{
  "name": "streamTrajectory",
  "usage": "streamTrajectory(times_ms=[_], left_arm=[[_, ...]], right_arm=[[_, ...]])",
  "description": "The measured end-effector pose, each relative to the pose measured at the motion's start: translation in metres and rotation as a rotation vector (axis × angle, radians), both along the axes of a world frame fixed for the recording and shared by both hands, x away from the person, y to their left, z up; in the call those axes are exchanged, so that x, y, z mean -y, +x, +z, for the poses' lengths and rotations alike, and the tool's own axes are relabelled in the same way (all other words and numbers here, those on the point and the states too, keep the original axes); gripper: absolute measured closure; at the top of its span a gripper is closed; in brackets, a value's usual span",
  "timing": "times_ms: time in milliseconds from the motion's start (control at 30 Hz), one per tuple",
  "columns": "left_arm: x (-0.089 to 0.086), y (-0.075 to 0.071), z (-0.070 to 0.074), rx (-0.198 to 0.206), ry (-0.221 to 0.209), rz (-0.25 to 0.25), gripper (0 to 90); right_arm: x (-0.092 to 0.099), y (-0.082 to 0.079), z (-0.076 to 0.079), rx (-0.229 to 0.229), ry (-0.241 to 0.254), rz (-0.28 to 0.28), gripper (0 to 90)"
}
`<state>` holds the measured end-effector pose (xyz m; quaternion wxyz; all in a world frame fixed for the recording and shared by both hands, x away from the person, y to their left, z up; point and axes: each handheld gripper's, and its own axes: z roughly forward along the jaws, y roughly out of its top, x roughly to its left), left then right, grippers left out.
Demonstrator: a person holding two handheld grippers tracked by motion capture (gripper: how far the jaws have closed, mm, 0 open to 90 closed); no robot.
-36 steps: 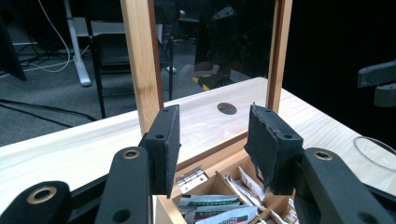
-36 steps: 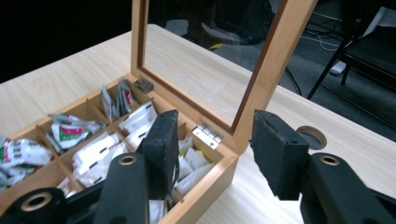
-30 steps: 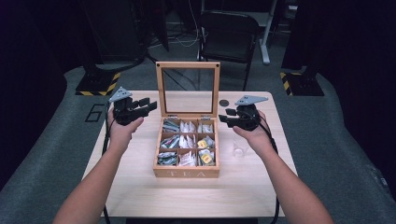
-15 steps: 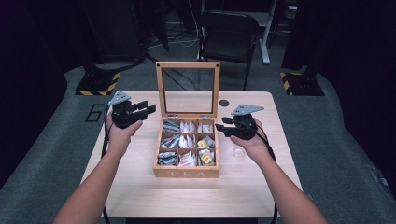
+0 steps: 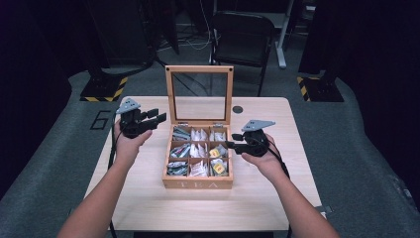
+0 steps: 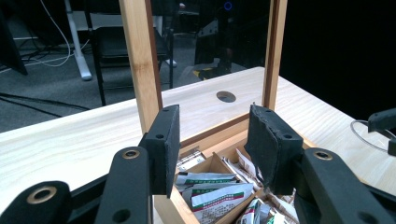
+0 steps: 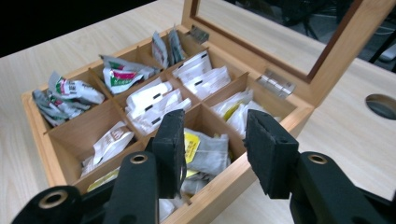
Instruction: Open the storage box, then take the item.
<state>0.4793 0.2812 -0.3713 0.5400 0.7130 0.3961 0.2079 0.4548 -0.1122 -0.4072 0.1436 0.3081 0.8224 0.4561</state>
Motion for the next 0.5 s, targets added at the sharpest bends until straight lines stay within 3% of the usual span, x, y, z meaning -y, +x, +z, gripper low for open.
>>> streamTrajectory(times_ms=[500], left_arm=[[-0.001, 0.0, -0.001, -0.005, 0.003, -0.001, 54.1]], right_arm=[[-0.013, -0.009, -0.024, -0.041, -0.028, 0.058, 61.2]])
